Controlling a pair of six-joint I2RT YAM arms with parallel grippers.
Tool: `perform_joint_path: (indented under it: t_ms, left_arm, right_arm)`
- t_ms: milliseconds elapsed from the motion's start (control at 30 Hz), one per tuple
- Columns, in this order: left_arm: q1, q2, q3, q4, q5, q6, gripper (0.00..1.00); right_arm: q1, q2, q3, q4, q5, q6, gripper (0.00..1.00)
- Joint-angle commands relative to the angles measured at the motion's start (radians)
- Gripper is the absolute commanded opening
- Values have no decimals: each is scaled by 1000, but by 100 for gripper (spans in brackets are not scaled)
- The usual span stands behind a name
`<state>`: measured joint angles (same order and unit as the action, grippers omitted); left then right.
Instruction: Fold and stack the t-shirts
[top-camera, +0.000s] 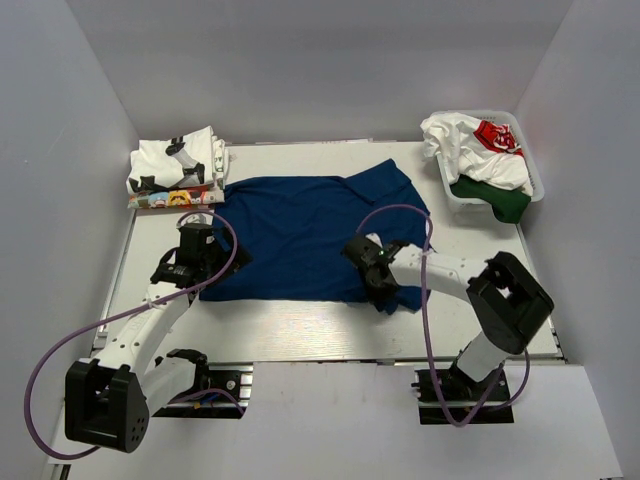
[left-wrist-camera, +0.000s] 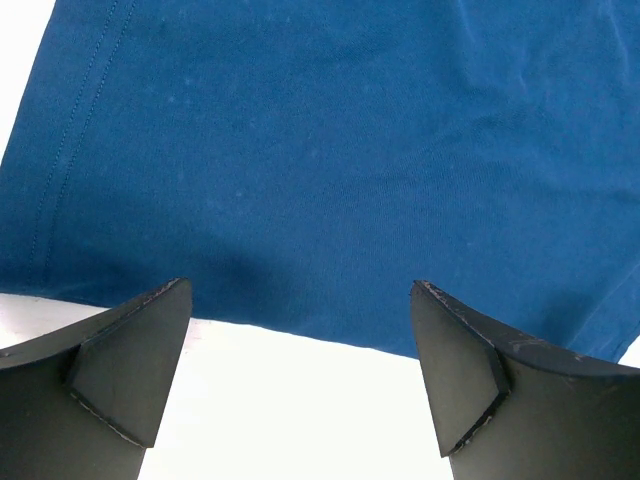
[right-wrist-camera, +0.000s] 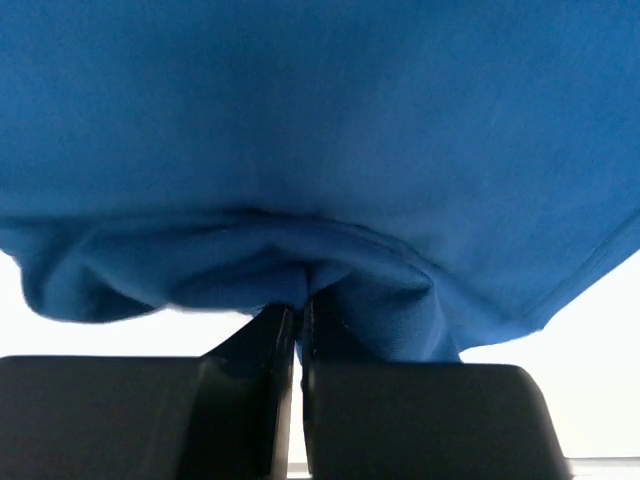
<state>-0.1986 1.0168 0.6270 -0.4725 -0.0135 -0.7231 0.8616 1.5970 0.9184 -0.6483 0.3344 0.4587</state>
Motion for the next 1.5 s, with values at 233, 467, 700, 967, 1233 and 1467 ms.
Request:
perform_joint_path:
  t_ms: [233,467,700,967,1233,1467]
  left_arm:
    - [2,17,54,-31,-6,-6,100]
    - [2,74,68,-51,-16,-6,100]
    - [2,112,99,-41,-16,7,100]
    - [2,267,160,77,-25,54,100]
    - [2,550,304,192,-28,117,100]
    - [2,915,585,49,-118,116,100]
  right_arm:
    - [-82,-51,160,-373,-507,-58,0]
    - [-62,-163,-71,-420,-920,-95,29]
    - [-121,-135,172,-401,-599,-102,88]
    - [-317,-95,83,-179,-362,11,90]
    - [-430,99,126,48,-64,52,89]
    - [-515,382,339,134,-80,1,88]
